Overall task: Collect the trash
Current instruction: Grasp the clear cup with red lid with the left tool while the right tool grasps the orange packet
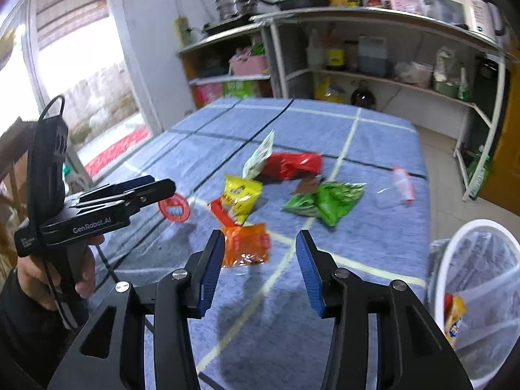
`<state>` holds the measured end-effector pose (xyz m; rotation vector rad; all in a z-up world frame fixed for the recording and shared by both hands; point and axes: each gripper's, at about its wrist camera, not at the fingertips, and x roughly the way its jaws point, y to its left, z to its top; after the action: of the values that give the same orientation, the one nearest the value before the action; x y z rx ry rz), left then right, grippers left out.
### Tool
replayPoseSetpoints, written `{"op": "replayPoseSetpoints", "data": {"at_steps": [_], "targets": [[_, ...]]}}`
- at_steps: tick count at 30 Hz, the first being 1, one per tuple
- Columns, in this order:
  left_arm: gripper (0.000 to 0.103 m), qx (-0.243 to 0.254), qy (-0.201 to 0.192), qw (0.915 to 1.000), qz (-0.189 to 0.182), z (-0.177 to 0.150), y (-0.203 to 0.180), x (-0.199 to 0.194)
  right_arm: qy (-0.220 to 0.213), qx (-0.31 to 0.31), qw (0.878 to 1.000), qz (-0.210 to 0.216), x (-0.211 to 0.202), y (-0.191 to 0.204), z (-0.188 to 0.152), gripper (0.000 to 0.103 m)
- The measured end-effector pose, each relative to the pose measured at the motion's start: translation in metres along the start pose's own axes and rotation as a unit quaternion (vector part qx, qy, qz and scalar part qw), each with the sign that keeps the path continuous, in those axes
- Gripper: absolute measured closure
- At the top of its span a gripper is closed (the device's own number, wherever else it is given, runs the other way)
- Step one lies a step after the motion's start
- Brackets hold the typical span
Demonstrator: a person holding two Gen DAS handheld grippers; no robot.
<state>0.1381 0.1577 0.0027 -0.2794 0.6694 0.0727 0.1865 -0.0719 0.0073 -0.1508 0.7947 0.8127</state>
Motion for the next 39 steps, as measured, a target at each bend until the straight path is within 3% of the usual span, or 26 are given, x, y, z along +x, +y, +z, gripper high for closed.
{"op": "replayPoseSetpoints", "data": {"at_steps": [11,13,15,25,29,33,36,39], "targets": [[0.042,-0.057,0.065,0.9962,-0.007,-0.004,0.015,0.035,0.041,-0.010,0.999,0.000,0.031,0.005,0.001,0.056],[0.043,-0.057,0.063,0.9964,-0.006,-0.004,0.014,0.034,0.047,-0.013,0.999,0.002,0.035,0.008,0.001,0.056],[0.056,-0.054,0.063,0.9966,-0.005,-0.004,0.012,0.033,0.054,-0.020,0.998,0.004,0.040,0.012,0.001,0.056],[0.056,-0.055,0.032,0.9980,0.001,-0.008,0.025,0.008,0.080,-0.051,0.995,-0.014,0.063,0.025,0.001,0.055],[0.056,-0.056,0.032,0.9979,-0.001,-0.008,0.029,0.005,0.087,-0.082,0.993,-0.024,0.070,0.033,-0.002,0.041],[0.056,-0.057,0.034,0.9978,-0.002,-0.011,0.030,0.004,0.087,-0.090,0.992,-0.023,0.070,0.034,-0.001,0.040],[0.056,-0.057,0.035,0.9977,-0.004,-0.011,0.030,0.004,0.090,-0.077,0.993,-0.028,0.072,0.030,0.001,0.042],[0.056,-0.056,0.036,0.9978,-0.004,-0.013,0.029,0.003,0.090,-0.064,0.993,-0.039,0.071,0.028,0.004,0.055]]}}
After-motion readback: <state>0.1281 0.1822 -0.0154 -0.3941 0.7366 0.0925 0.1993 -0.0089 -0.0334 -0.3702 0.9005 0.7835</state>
